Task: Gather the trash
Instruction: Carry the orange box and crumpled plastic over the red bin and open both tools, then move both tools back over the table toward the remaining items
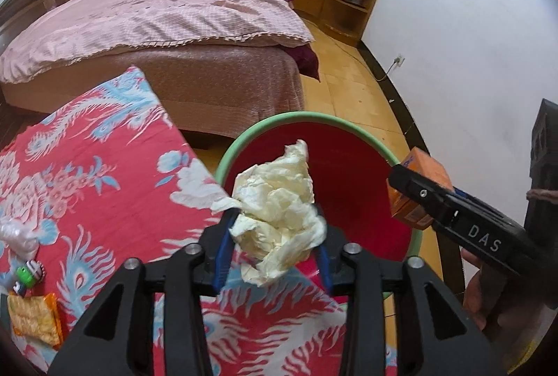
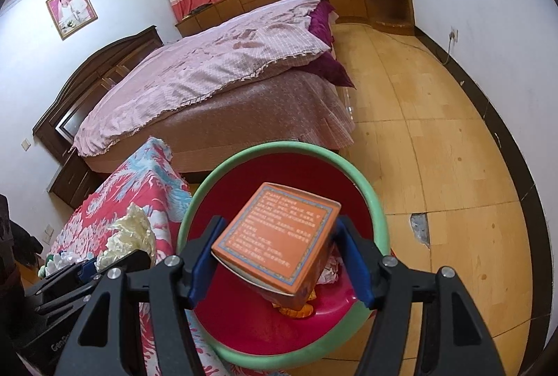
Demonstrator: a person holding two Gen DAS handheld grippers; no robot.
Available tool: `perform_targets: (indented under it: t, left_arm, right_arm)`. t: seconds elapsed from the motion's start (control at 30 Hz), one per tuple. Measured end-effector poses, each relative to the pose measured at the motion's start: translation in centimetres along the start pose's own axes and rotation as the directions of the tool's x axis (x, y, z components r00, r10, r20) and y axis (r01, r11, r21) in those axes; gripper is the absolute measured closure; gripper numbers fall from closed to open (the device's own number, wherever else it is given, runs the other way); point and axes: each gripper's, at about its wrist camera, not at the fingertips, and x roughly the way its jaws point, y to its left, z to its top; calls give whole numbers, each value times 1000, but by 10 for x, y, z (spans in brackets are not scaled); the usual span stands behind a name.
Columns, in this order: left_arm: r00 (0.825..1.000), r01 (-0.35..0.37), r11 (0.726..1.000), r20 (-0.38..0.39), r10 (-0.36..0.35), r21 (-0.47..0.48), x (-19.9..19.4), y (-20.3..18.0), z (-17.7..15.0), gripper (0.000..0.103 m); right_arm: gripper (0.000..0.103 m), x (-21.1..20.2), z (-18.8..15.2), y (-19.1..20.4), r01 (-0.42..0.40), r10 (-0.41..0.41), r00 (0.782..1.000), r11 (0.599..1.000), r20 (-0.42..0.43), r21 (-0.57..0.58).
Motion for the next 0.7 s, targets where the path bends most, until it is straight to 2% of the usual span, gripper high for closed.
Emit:
perform_targets:
  t: [0.03, 0.1, 0.37, 0.7]
  left_arm:
    - [1000, -2, 1000, 3, 2, -1, 1, -1, 1, 53]
    - [1000, 1, 1000, 8, -1, -3, 1, -3, 2, 52]
    - [1000, -20, 999, 20, 20, -31, -8, 3, -1, 52]
    - [997, -42, 995, 55, 47, -95, -36, 19, -10, 52]
  right_arm:
    - [33, 0, 0, -2, -2, 2, 1000, 1000, 0, 5]
    - [24, -1, 0, -5, -13, 13, 1000, 1000, 4, 14]
    - [23, -4, 2, -8, -24, 23, 1000, 999, 13, 27]
    - [23, -21, -5, 3, -38, 38, 999, 999, 21, 15]
